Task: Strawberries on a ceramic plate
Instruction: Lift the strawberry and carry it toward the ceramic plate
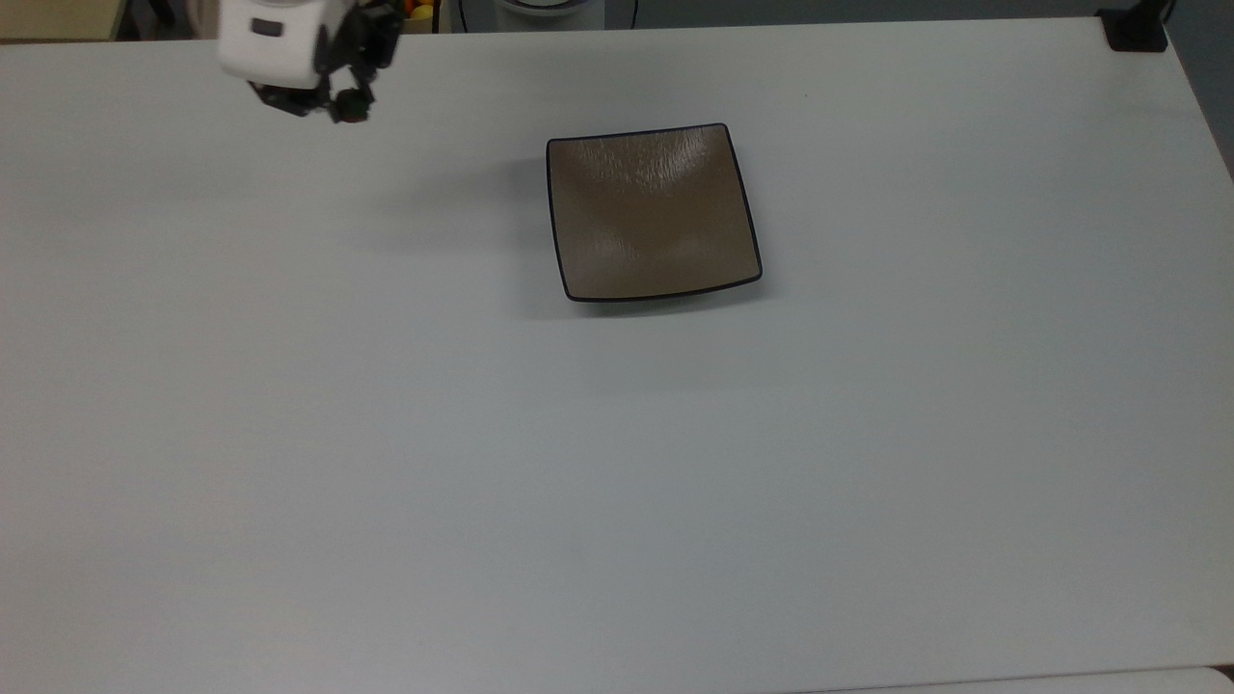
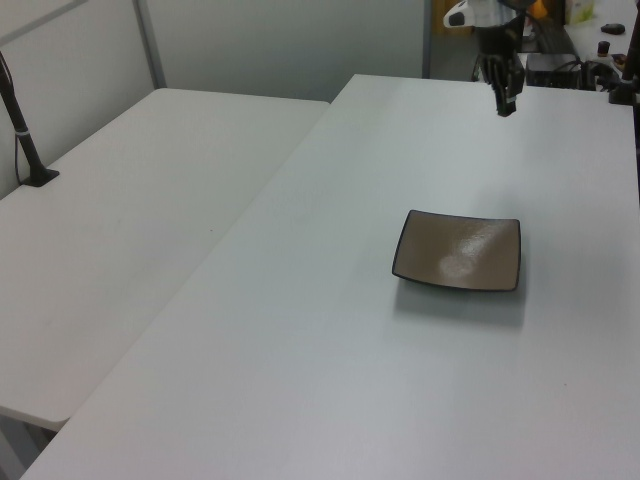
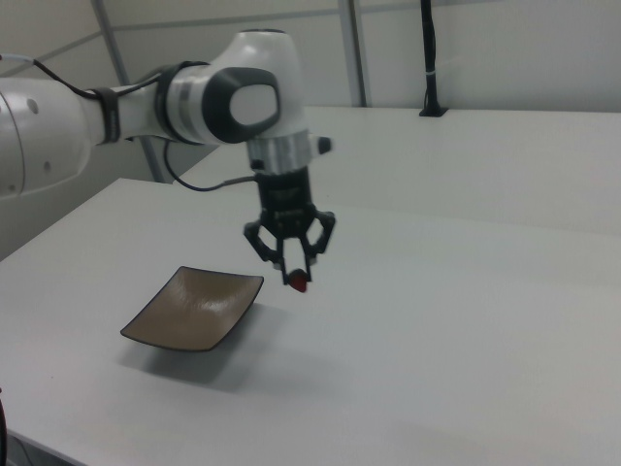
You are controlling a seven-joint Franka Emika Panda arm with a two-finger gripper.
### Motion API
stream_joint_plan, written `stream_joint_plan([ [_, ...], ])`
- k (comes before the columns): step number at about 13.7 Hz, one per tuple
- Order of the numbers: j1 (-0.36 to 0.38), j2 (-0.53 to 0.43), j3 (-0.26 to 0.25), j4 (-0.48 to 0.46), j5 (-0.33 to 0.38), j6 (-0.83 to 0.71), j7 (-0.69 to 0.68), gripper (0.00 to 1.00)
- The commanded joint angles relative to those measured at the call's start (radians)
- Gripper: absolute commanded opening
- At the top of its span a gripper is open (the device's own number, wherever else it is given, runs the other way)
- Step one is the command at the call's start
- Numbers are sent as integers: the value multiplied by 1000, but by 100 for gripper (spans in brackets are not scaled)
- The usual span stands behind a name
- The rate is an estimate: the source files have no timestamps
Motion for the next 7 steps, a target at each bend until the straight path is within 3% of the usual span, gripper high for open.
stream_joint_plan([
  [1,0,-12,103,-6,29,-21,153,18],
  [4,42,-1,165,-14,29,-16,297,18],
  [7,97,14,176,-18,30,-12,399,18],
])
